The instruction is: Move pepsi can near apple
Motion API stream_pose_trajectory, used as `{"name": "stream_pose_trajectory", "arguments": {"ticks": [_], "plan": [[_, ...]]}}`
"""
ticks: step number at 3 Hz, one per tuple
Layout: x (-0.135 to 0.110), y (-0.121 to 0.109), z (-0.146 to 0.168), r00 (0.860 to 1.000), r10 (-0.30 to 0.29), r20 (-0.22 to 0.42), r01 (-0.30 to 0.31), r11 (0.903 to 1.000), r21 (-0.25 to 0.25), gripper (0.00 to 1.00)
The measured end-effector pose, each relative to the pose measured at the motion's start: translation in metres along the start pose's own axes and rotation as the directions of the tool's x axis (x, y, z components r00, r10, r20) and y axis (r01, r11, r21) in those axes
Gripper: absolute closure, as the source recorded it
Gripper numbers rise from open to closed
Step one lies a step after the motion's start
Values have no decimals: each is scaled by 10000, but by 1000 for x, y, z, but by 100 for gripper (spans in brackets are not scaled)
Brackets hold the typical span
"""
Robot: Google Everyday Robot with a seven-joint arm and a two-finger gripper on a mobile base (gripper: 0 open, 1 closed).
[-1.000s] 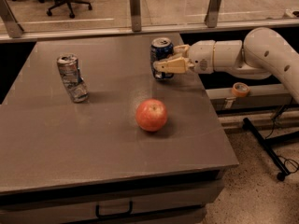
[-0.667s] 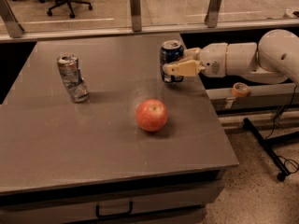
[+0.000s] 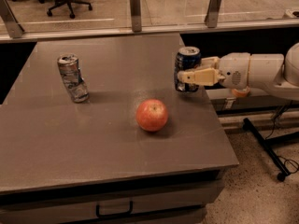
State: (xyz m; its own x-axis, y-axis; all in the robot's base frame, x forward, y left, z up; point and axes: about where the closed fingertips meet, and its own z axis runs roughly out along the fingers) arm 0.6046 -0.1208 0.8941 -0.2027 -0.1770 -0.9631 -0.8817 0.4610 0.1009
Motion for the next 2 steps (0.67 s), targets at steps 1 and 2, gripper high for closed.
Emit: {"name": "stream_pose_trajectory", "arguments": {"ticks": [1,2], "plan": [[7,16,-16,9997,28,258,-27,10000,-41,83],[18,38,-20,9990,-350,296,366,9978,-551,60]]}}
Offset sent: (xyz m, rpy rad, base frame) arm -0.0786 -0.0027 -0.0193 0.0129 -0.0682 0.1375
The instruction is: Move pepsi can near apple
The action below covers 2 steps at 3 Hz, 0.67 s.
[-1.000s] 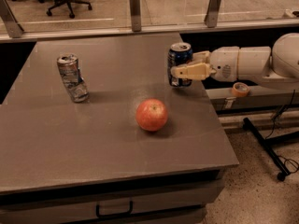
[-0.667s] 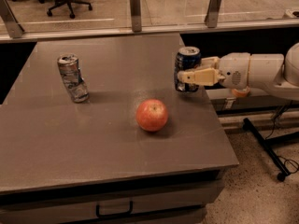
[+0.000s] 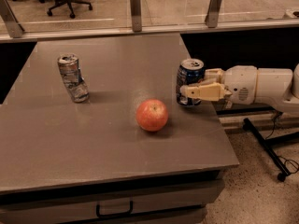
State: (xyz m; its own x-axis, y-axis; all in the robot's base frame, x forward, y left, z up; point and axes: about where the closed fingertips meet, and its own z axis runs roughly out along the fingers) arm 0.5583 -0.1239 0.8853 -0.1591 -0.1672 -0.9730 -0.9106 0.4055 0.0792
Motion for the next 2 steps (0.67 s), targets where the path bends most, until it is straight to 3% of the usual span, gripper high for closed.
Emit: {"name": "stream_pose_trajectory", "arguments": {"ticks": [1,2], "plan": [[8,17,6,9984,-569,45,570,9966,-603,35],[15,23,12,9964,-844,86,848,9924,-895,12]]}}
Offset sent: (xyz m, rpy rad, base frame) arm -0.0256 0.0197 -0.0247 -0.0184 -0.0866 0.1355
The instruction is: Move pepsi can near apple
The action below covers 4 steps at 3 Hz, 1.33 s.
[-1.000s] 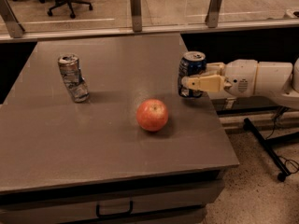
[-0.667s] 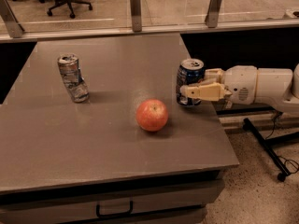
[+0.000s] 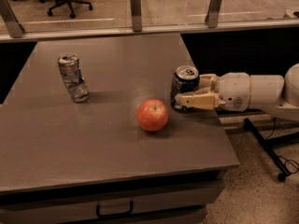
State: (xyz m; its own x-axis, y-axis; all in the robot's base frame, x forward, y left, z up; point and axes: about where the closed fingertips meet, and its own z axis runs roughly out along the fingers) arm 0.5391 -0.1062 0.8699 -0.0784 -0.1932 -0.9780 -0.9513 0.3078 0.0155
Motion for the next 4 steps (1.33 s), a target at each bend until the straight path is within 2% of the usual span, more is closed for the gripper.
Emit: {"name": "stream_pose_trajectory", "arguments": {"ticks": [1,2,3,4], "plan": [[2,-7,1,9992,-384,-69,383,9993,-39,0],[3,-15,-8,9976,-658,-224,658,9978,28,0],[-2,-29,-32,9961,-765,-442,786,9958,477,0],[-9,-42,-69,9925,-953,-765,1069,9806,1645,0]]}}
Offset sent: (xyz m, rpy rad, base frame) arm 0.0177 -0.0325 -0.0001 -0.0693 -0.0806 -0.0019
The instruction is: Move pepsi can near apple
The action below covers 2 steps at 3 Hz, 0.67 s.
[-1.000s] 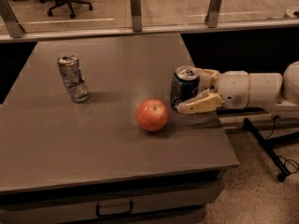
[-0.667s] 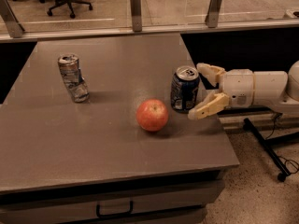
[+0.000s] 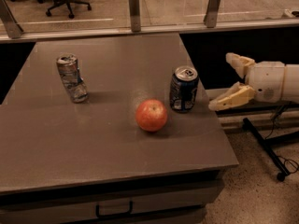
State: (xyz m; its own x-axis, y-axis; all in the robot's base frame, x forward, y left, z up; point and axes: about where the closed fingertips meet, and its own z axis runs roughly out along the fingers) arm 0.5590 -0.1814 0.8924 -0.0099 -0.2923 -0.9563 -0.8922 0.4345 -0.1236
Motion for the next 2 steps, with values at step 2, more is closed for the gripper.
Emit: {"name": "stream_pose_trajectory", "arguments": {"ticks": [2], "plan": [[-11,-27,-35,9996,-96,-247,145,9785,2057,0]]}}
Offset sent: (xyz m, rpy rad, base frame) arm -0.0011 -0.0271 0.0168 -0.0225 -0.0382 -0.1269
